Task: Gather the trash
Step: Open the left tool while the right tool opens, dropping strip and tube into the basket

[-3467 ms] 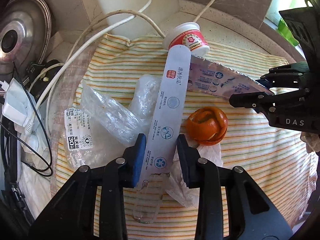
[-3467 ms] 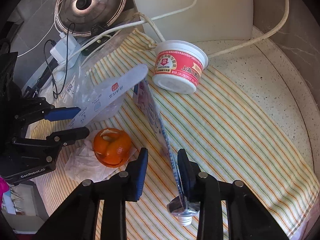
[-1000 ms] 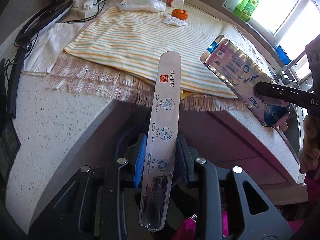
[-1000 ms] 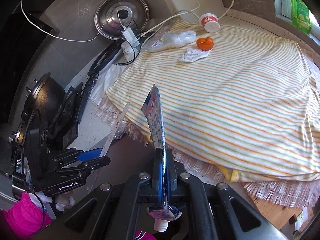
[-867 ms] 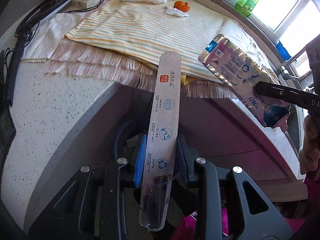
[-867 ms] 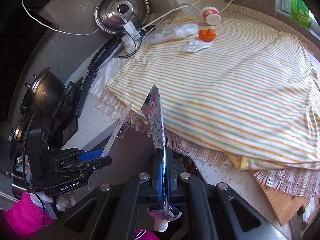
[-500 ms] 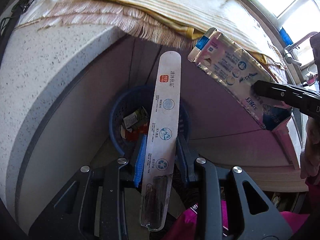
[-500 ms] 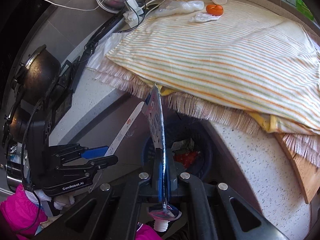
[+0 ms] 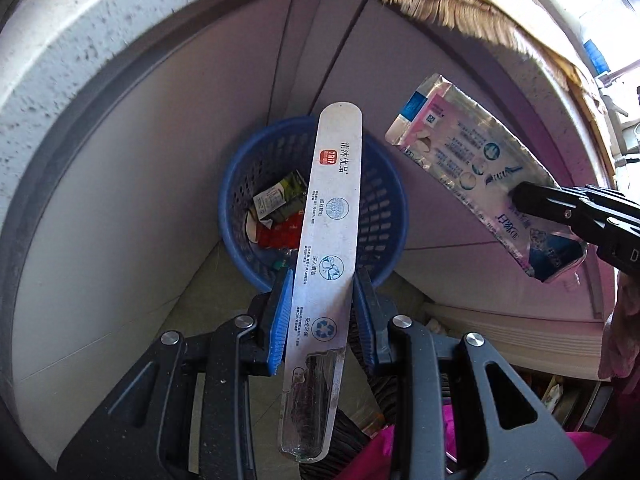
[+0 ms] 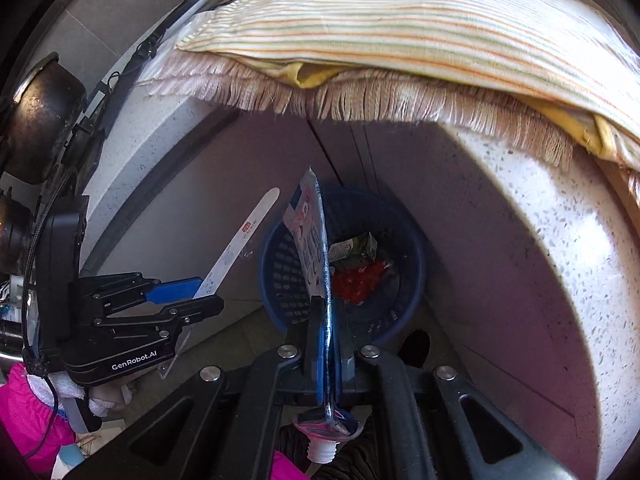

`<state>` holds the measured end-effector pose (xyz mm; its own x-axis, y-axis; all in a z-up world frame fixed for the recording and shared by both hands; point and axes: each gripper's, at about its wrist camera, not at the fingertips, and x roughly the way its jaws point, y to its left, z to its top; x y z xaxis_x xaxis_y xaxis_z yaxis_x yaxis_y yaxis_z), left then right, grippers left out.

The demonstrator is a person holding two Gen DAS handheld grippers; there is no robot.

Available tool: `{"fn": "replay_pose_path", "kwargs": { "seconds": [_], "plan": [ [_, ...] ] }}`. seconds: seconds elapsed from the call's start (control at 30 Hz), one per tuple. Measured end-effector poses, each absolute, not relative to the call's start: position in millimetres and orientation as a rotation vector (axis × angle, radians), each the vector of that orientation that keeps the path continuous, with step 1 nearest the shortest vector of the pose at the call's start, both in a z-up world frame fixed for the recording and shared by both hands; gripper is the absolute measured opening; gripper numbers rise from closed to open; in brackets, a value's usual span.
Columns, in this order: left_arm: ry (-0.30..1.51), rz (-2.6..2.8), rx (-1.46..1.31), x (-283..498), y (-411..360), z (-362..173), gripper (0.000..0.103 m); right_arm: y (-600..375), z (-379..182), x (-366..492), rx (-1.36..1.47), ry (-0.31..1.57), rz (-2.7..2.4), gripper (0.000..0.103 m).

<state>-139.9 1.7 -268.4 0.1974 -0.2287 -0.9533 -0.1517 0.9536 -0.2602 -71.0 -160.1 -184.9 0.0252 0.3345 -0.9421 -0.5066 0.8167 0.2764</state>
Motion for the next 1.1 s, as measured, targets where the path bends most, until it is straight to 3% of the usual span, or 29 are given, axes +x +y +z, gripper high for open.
{"fn": "replay_pose_path", "kwargs": {
  "seconds": [0.67, 1.1],
  "plan": [
    [1.485, -0.018, -0.301, -119.9, -4.5, -318.5, 0.03, -126.8, -245.7, -64.9, -0.245, 1.467, 0.572, 0.001],
    [1.491, -0.016, -0.273, -98.1, -7.7, -317.5, 0.03, -117.1, -255.8, -55.4, -0.269, 1.451, 0.547, 0.004]
  ]
}}
